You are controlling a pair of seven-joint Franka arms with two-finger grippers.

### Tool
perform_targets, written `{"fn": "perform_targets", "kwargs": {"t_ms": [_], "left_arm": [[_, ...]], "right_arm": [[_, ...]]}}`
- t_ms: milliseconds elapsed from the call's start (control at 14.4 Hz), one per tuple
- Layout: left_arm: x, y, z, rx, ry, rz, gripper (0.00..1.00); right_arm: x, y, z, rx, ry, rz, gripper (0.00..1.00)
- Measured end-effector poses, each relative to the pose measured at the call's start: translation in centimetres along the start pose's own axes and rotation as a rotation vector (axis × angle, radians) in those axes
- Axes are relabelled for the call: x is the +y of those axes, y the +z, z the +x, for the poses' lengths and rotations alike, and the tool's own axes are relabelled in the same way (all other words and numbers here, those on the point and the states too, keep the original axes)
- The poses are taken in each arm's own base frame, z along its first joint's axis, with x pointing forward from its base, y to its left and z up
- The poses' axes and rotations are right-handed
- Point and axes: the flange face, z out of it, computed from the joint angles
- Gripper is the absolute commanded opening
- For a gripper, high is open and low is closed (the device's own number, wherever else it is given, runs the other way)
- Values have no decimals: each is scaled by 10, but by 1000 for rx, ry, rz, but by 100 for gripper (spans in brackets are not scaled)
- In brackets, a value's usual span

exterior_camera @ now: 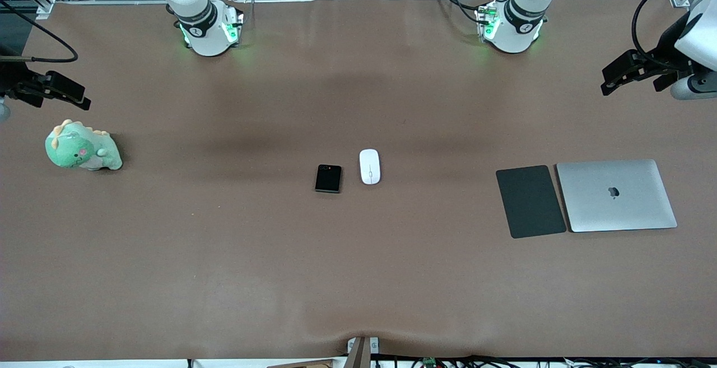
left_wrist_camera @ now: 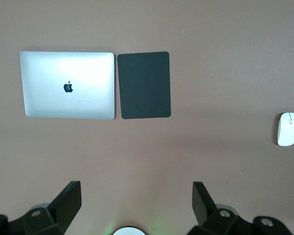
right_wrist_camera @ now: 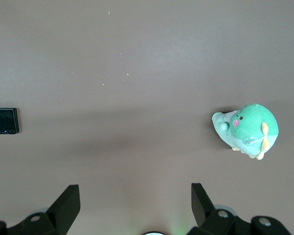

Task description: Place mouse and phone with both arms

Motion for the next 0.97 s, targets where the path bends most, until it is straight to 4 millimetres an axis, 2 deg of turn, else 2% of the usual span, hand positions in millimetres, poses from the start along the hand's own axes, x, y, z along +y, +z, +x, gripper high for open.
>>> {"fn": "perform_targets", "kwargs": {"t_ms": [696,835,974], "left_arm": [[2,2,1,-3,3,1,100],[7,8,4,-16,12,2,100],[19,24,11,-44,32,-3,100]], "right_arm": [[1,1,0,-4,1,0,100],[1,1,0,-4,2,0,100],[1,1,0,-4,2,0,100]]}}
